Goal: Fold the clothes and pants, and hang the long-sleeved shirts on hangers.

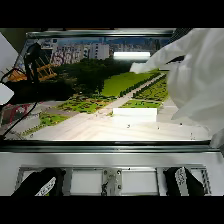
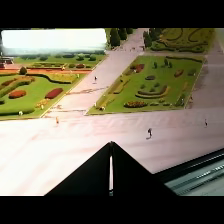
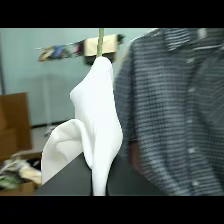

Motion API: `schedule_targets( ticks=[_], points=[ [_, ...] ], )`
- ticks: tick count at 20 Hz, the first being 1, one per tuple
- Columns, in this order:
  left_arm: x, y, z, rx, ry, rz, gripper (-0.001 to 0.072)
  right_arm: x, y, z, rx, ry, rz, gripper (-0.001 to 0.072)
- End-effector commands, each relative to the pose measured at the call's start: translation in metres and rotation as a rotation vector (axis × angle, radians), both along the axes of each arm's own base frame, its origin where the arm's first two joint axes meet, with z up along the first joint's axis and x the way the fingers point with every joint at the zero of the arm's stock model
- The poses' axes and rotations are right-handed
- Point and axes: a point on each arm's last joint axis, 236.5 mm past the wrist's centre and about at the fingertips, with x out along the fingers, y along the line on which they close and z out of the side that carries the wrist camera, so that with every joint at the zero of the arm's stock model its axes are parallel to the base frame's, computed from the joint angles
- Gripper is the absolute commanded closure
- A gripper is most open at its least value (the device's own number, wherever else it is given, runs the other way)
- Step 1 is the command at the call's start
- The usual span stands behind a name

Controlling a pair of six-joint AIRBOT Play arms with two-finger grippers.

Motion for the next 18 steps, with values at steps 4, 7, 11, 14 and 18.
schedule_targets(
  ticks=[4,7,11,14,18],
  points=[
    [0.004,-0.018,-0.028,0.014,0.076,-0.043,0.0691,-0.035,-0.09,0.054,-0.037,-0.052,-0.402,0.0698],
    [0.005,-0.018,-0.029,0.014,0.074,-0.042,0.0691,-0.032,-0.108,0.085,-0.102,-0.066,-0.464,0.0698],
    [0.005,-0.018,-0.028,0.014,0.073,-0.042,0.069,-0.023,-0.123,0.107,-0.13,-0.091,-0.48,0.0698],
    [0.005,-0.017,-0.029,0.015,0.073,-0.041,0.069,-0.027,-0.135,0.11,-0.115,-0.102,-0.524,0.0698],
    [0.005,-0.018,-0.029,0.015,0.074,-0.041,0.069,-0.031,-0.148,0.104,-0.13,-0.073,-0.587,0.0698]
  ],
)
